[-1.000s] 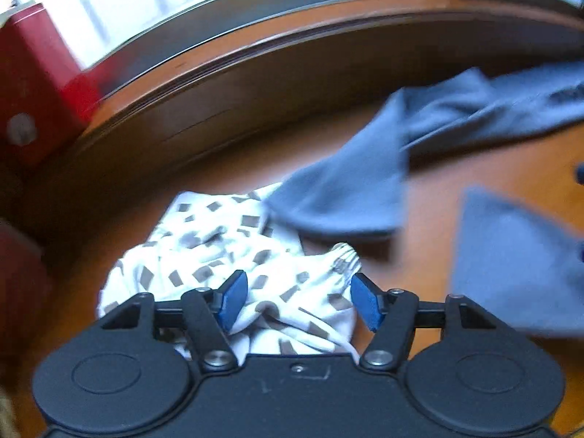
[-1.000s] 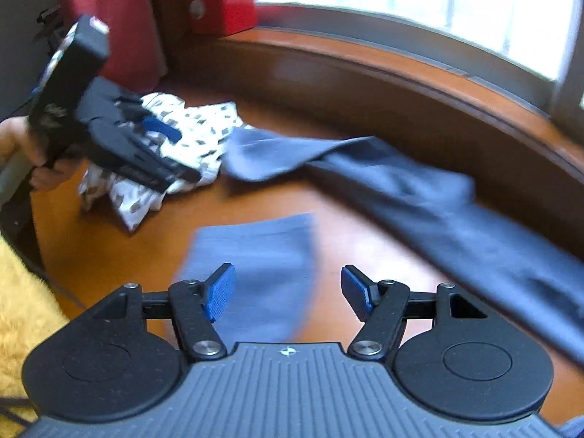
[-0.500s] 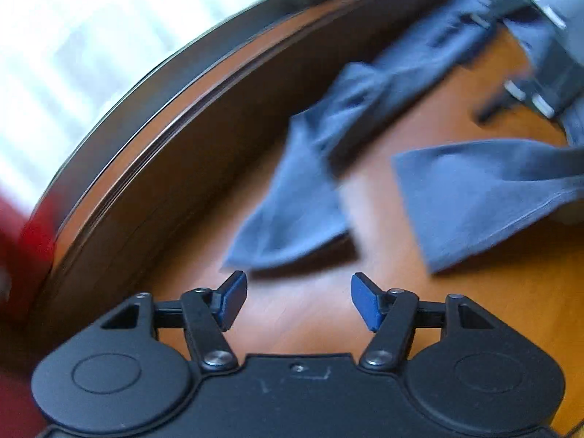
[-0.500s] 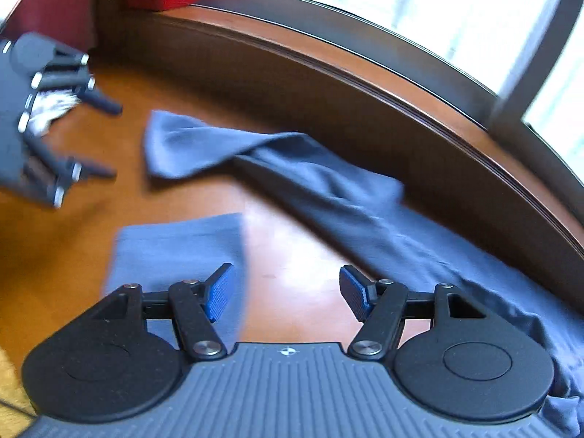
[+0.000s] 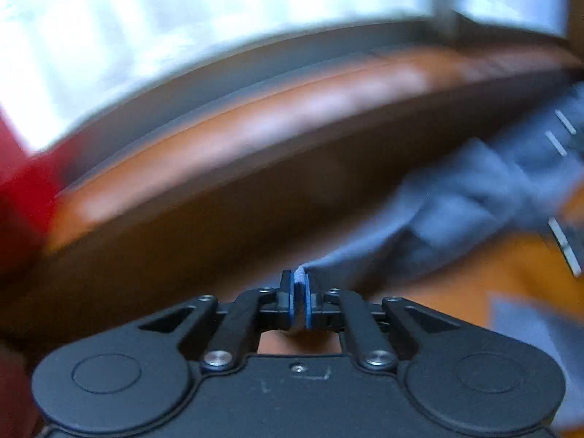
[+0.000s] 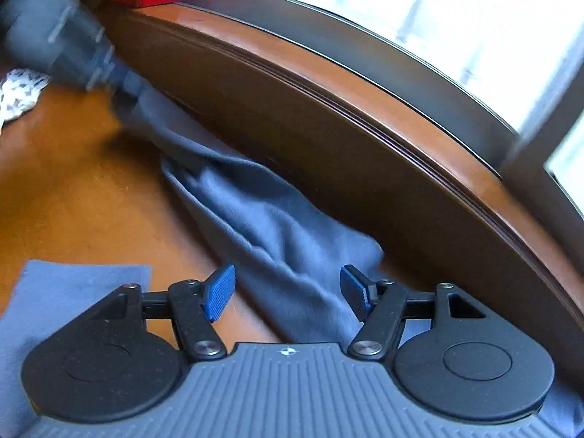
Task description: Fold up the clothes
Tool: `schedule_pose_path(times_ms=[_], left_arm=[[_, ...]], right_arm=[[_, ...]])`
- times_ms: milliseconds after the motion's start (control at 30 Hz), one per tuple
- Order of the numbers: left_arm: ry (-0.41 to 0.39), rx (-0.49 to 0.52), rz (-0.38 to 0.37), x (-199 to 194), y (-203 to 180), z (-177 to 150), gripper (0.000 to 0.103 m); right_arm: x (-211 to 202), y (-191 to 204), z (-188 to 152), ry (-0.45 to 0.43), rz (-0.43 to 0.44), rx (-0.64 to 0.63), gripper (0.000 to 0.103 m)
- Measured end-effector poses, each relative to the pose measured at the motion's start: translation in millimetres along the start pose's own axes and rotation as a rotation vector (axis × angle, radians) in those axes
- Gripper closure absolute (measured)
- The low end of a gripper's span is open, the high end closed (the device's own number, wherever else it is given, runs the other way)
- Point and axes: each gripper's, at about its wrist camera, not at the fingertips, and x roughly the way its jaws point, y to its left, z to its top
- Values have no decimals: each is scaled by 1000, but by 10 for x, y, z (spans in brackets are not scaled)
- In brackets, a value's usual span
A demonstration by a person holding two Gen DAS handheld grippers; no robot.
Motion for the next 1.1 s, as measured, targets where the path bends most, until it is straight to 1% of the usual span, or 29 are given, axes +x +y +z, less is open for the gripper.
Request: schedule_pose_path(times_ms=[67, 100, 133, 167, 200, 233, 267, 333, 367, 400, 433, 467, 500, 533, 567, 600, 633, 667, 733, 833, 867, 900, 933, 967, 1000, 1067, 1100], left_arm=[[7, -58, 39, 67, 156, 103, 92], [7, -68, 52, 91, 189, 130, 87], [5, -64, 68, 116, 185, 149, 86], [2, -56, 86, 137, 173, 162, 86], [0, -36, 109, 147, 137, 156, 84], [-2, -16, 132, 157, 100, 151, 78], [-4, 0, 148, 169, 59, 143, 75], [-2, 15, 142, 203, -45, 121, 74], [-4, 19, 133, 201, -68, 117, 73], [-8, 24, 122, 204, -97, 123, 72], [-13, 28, 114, 192, -120, 117, 68], [-18, 31, 111, 146, -132, 87, 66], [-21, 37, 103, 135, -162, 79, 63], [-21, 45, 89, 157, -217, 74, 62], [-15, 48, 76, 133, -274, 56, 62], [-6, 55, 60, 108, -329, 38, 62], [0, 71, 36, 138, -403, 48, 62], [4, 87, 15, 157, -481, 49, 62], [16, 121, -31, 166, -650, 27, 62], [33, 170, -110, 154, -976, -2, 59], [39, 184, -125, 195, -1056, -2, 59], [48, 191, -125, 237, -1114, -4, 59], [56, 197, -124, 279, -1173, -7, 59], [67, 202, -120, 322, -1227, -5, 59], [79, 199, -107, 357, -1261, 5, 59], [97, 183, -80, 359, -1296, 1, 58], [106, 175, -67, 360, -1313, -1, 58]], right_arm=[[88, 36, 35, 9, 29, -43, 38], [132, 70, 45, 21, 40, -70, 39], [169, 112, 51, 36, 51, -100, 47], [188, 148, 52, 48, 55, -122, 75], [183, 188, 59, 54, 57, -134, 88], [140, 218, 70, 47, 58, -129, 98], [64, 253, 77, 28, 49, -129, 98], [-132, 331, 73, -26, 7, -140, 99], [-264, 360, 69, -57, -10, -124, 99], [-382, 373, 56, -84, -11, -97, 99], [-480, 371, 27, -96, 13, -60, 99], [-578, 370, -2, -107, 38, -22, 95], [-612, 371, -48, -70, 104, 10, 91], [-607, 392, -107, -19, 164, 27, 85], [-588, 445, -168, 31, 203, 24, 79], [-587, 518, -222, 63, 209, 0, 79], [-622, 578, -265, 69, 194, -30, 79], [-689, 589, -294, 47, 169, -35, 78], [-823, 419, -316, -5, 158, 39, 72], [-1048, -54, -438, -62, 45, 223, 59], [-1098, -226, -529, -56, -40, 257, 55], [-1148, -398, -621, -49, -125, 290, 54], [-1170, -608, -725, -28, -187, 316, 47], [-1174, -834, -854, 11, -223, 339, 37], [-1154, -1059, -1001, 69, -243, 346, 35], [-1085, -1374, -1250, 179, -316, 277, 35], [-1051, -1473, -1319, 204, -316, 231, 35]])
